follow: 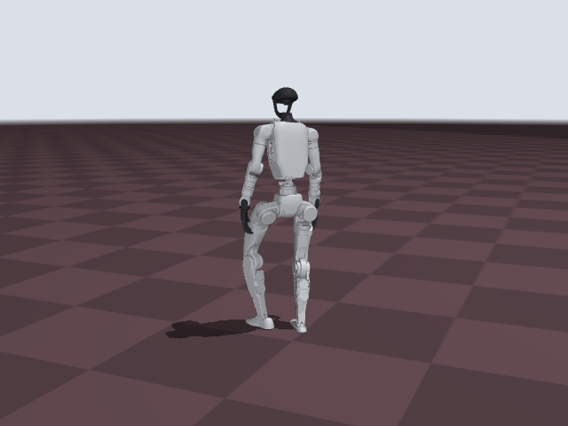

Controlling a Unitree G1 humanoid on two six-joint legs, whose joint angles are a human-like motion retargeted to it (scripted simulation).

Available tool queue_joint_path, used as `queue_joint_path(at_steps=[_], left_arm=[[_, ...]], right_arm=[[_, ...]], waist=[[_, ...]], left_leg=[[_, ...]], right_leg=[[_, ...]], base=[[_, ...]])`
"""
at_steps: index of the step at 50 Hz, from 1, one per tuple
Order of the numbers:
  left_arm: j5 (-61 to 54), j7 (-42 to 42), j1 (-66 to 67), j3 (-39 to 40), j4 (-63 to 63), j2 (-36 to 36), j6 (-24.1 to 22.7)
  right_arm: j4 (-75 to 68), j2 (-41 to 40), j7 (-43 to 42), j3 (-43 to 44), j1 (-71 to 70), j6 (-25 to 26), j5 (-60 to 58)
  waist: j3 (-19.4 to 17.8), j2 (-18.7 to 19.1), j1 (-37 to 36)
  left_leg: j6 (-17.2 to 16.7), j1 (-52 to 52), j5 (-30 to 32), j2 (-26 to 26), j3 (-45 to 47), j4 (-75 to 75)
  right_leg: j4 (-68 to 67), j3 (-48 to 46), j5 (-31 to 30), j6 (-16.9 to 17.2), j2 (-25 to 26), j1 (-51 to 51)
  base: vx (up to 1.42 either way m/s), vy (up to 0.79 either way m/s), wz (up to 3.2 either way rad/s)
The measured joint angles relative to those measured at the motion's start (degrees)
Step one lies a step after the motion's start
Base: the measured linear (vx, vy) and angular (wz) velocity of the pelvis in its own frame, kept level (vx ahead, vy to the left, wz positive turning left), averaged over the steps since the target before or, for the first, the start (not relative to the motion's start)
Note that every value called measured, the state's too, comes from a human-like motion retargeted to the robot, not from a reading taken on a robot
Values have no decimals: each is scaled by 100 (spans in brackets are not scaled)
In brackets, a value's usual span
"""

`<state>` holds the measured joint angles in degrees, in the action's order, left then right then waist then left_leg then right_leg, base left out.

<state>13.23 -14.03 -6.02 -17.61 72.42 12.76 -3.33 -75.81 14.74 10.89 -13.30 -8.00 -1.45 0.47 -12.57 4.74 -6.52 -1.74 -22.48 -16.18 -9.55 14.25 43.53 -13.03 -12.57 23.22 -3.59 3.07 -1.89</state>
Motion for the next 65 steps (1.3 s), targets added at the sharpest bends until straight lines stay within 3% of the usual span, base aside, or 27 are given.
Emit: queue_joint_path(at_steps=[13, 24, 30, 42, 50, 55, 60, 65], left_arm=[[1, 233, -266, 128, -272, 82, -25], [-57, 399, -270, 138, -292, 53, 31], [-108, 470, -288, 120, -303, 59, 55], [-255, 559, -327, 107, -371, 149, 58], [-403, 550, -299, 84, -409, 189, 48], [-479, 511, -246, 27, -445, 193, 50], [-514, 482, -196, 10, -513, 234, 72], [-501, 474, -150, 28, -514, 251, 143]], right_arm=[[-45, 93, -158, 32, 82, -88, -248], [194, -48, -248, -22, -228, -111, -351], [265, -110, -256, -60, -211, -103, -365], [384, -205, -216, -101, -218, -63, -340], [446, -239, -144, -141, -242, 3, -292], [507, -247, -56, -197, -261, 65, -249], [582, -243, 23, -230, -322, 113, -193], [648, -230, 32, -213, -358, 133, -171]], waist=[[27, 40, -10], [2, -58, -5], [-3, -164, -25], [86, -549, -32], [180, -948, 60], [199, -1298, 207], [164, -1483, 374], [106, -1480, 596]], left_leg=[[-466, -409, 1168, 666, -476, -1868], [-519, -288, 1604, 771, -596, -1991], [-391, -191, 1416, 795, -590, -1679], [251, 118, 284, 1070, -395, -1291], [576, 539, 4, 1615, -286, -1611], [771, 934, 0, 2153, -285, -2125], [881, 1428, 40, 2516, -398, -2702], [887, 1937, 60, 2682, -642, -3185]], right_leg=[[-232, 288, 269, 64, -135, -162], [-396, 608, 569, 58, -208, -458], [-583, 808, 804, 57, -274, -620], [-1329, 1133, 1003, 220, -660, -701], [-2558, 1241, 544, 532, -1189, -366], [-3933, 1419, -505, 973, -1601, 141], [-5367, 1349, -846, 862, -2099, 881], [-6144, 1252, -510, 514, -2360, 1650]], base=[[11, 2, -23], [15, 5, -25], [20, 7, -24], [24, 10, -14], [25, 13, 3], [25, 13, 18], [26, 10, 15], [27, 8, 19]])
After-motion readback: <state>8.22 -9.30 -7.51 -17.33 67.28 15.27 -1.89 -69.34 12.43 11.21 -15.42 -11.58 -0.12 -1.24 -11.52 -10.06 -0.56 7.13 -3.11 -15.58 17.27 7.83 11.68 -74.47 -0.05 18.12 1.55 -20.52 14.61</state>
